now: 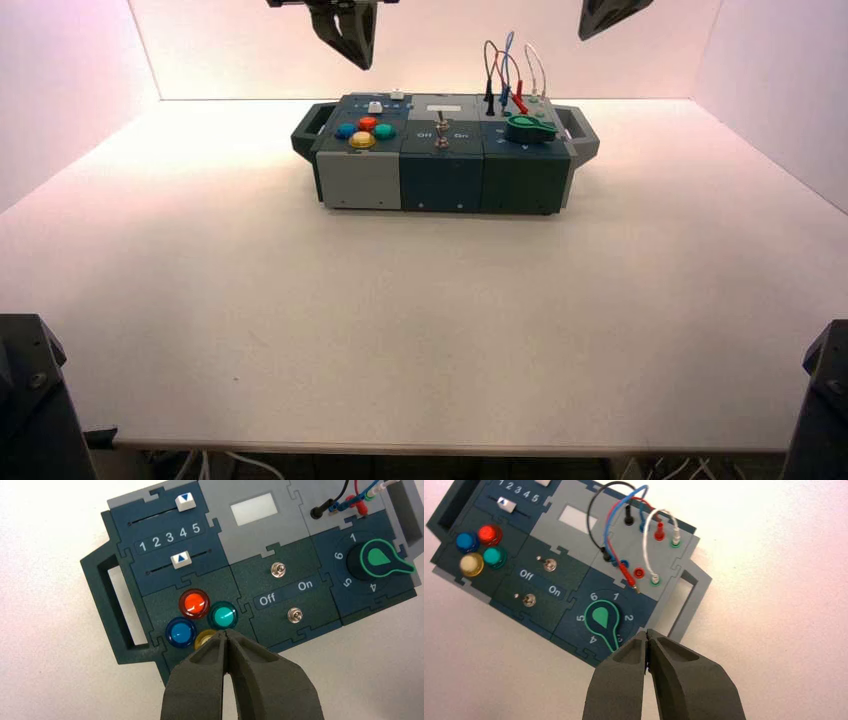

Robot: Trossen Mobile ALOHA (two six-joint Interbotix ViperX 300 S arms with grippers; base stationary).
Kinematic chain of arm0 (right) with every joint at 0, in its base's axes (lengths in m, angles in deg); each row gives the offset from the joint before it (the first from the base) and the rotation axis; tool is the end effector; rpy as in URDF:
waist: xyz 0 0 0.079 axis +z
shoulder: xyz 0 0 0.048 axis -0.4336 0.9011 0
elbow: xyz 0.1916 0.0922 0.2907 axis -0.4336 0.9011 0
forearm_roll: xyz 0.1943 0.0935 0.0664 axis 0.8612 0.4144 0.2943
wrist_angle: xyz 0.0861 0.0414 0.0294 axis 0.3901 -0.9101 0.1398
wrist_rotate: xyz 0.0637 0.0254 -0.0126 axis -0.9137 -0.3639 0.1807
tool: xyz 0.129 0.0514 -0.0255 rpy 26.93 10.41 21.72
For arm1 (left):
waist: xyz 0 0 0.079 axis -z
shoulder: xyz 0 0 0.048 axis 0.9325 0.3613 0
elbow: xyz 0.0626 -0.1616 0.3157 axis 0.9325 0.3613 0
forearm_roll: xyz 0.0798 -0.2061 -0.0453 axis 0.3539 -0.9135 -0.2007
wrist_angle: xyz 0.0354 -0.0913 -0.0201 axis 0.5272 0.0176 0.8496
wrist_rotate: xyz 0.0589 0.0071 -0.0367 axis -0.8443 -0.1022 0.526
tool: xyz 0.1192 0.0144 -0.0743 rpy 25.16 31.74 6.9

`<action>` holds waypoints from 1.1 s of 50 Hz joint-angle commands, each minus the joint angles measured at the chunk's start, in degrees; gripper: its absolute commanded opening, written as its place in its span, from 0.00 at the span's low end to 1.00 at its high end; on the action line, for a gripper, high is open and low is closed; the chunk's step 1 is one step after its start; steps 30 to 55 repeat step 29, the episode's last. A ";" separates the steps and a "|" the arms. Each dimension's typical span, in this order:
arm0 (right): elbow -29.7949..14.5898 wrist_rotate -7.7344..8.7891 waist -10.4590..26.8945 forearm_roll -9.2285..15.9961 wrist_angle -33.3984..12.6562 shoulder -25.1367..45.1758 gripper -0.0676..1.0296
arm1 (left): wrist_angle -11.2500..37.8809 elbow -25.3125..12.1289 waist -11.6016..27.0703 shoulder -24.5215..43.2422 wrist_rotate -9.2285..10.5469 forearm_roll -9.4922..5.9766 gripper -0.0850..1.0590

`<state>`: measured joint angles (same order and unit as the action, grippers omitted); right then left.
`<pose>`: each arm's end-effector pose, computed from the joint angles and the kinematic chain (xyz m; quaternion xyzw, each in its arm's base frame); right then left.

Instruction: Flip the bottom switch off with the left gripper.

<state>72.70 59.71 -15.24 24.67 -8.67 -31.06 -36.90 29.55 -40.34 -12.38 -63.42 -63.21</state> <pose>0.4191 0.1131 0.1707 -0.0886 0.4817 0.1996 0.8487 0.4192 -0.2349 0.1269 0.0747 0.5252 -0.1918 0.8257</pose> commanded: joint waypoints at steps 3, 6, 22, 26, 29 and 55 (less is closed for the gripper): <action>-0.79 0.26 0.26 0.00 0.44 -2.20 0.04 | -0.70 -0.62 -0.09 -2.20 -0.18 0.18 0.05; -0.79 0.26 0.35 0.09 0.44 -2.55 0.04 | -1.23 -0.53 -0.09 -2.20 -0.18 0.35 0.05; -0.53 0.26 0.62 0.09 0.70 -3.69 0.04 | -1.58 -0.35 -0.18 -2.29 -0.18 0.18 0.05; -0.62 0.18 0.62 0.09 0.70 -3.69 0.04 | -1.58 -0.35 -0.26 -2.46 -0.18 0.35 0.05; -0.62 0.26 0.62 0.09 0.70 -3.69 0.04 | -1.58 -0.44 -0.26 -2.64 -0.18 0.35 0.05; -0.62 0.26 0.62 0.09 0.70 -3.69 0.04 | -1.58 -0.44 -0.26 -2.64 -0.18 0.35 0.05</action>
